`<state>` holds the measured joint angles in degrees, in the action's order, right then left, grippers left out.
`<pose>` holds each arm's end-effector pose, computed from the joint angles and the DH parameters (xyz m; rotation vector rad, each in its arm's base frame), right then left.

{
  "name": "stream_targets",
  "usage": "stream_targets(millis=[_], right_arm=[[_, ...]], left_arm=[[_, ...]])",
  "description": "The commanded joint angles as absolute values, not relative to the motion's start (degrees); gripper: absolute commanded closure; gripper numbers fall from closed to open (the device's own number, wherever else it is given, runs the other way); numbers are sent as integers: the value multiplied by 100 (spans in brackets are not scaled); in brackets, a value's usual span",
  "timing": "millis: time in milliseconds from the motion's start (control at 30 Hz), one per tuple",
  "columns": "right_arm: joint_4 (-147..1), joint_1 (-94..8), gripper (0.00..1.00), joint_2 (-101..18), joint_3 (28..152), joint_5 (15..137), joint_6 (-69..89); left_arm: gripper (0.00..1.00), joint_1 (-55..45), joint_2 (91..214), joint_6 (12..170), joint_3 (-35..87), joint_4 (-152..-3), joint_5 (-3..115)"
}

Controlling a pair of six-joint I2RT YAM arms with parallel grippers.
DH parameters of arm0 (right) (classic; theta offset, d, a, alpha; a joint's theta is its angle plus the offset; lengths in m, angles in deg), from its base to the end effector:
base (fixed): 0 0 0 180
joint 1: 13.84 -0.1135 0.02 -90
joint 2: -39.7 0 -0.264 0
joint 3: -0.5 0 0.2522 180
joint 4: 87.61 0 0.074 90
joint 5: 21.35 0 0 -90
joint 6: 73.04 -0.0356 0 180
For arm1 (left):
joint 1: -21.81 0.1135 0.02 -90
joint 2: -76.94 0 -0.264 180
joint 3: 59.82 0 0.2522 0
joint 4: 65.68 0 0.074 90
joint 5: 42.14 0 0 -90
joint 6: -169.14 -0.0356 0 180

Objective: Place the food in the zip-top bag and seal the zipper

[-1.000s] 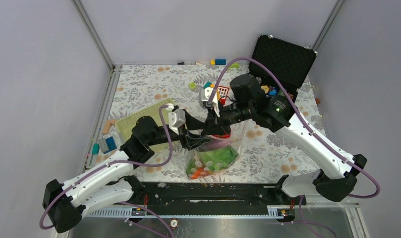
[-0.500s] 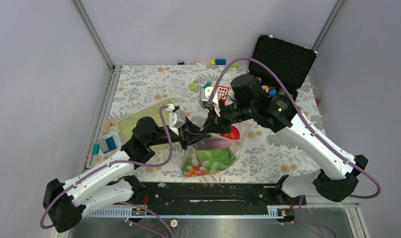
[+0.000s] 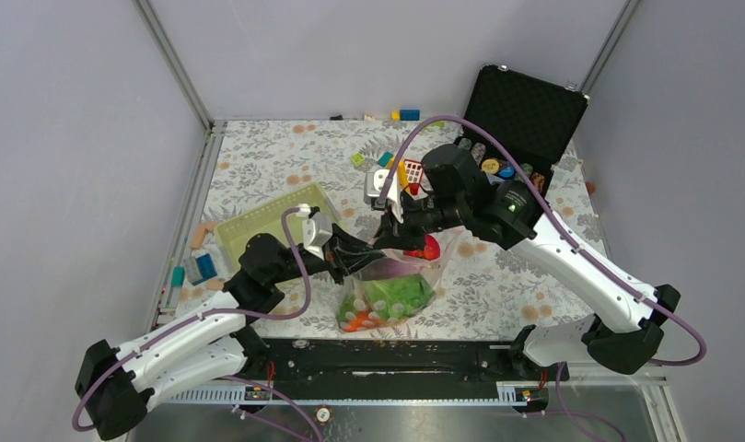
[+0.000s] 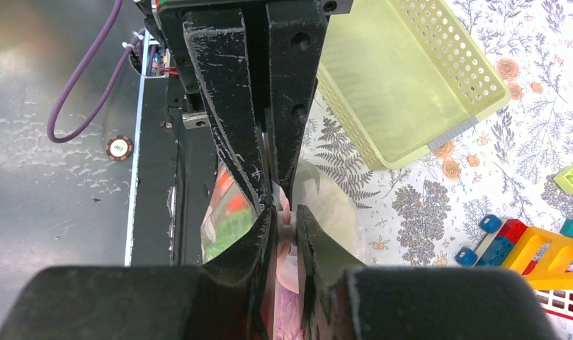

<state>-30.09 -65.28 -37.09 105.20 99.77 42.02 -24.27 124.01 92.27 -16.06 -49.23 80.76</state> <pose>0.1560 0.2252 0.4369 -1.5585 1.4304 0.8434 0.1200 -0.1525 0.3159 0.8975 1.1960 -1.2323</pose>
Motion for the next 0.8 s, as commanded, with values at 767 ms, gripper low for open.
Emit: stream_targets(millis=[767], right_arm=[[-4413,-6411,85,-3311,9416,10141,3746]], left_arm=[[100,-2436,11912,10024,-2006,-3251,8498]])
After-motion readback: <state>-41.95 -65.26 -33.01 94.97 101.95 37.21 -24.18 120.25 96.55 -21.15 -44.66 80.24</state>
